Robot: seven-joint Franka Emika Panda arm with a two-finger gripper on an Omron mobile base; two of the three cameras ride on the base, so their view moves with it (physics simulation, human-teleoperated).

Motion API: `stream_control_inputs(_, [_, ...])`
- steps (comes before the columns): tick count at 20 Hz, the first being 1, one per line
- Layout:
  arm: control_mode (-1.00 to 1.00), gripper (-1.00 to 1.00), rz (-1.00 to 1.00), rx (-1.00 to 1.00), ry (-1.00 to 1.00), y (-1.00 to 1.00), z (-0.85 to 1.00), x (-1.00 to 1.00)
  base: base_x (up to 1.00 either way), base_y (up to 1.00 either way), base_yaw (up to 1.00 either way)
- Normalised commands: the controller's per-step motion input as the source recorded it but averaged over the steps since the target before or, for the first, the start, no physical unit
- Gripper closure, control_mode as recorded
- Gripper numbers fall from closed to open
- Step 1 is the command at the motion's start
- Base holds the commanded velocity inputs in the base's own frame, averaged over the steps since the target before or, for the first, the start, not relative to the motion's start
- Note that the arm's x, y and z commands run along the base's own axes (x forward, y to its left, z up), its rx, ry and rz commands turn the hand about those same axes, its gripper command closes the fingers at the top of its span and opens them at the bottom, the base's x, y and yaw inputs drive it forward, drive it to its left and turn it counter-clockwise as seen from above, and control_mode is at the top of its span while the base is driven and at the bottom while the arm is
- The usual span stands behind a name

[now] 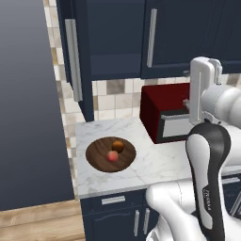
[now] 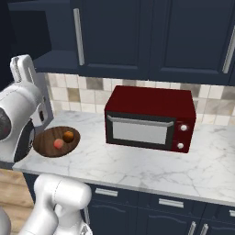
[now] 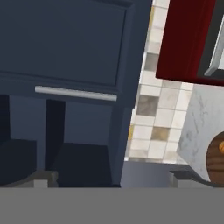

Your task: Open the cabinet. Pick the peach and orange from the cabinet and place them into the bowl. Then close the cabinet.

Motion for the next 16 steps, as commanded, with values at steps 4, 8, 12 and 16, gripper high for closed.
stream_control_inputs(4, [-1.00,-1.00,0.00,0.00,0.00,0.25,0.00,-0.33,0.00,0.00,0.00])
stream_control_inputs(8, [-1.00,-1.00,0.00,0.00,0.00,0.32,0.00,-0.28,0.00,0.00,0.00])
stream_control_inputs(12, [-1.00,-1.00,0.00,0.00,0.00,0.37,0.00,-0.29,0.00,0.00,0.00])
stream_control_inputs(16, [-1.00,-1.00,0.00,0.00,0.01,0.39,0.00,-0.12,0.00,0.00,0.00])
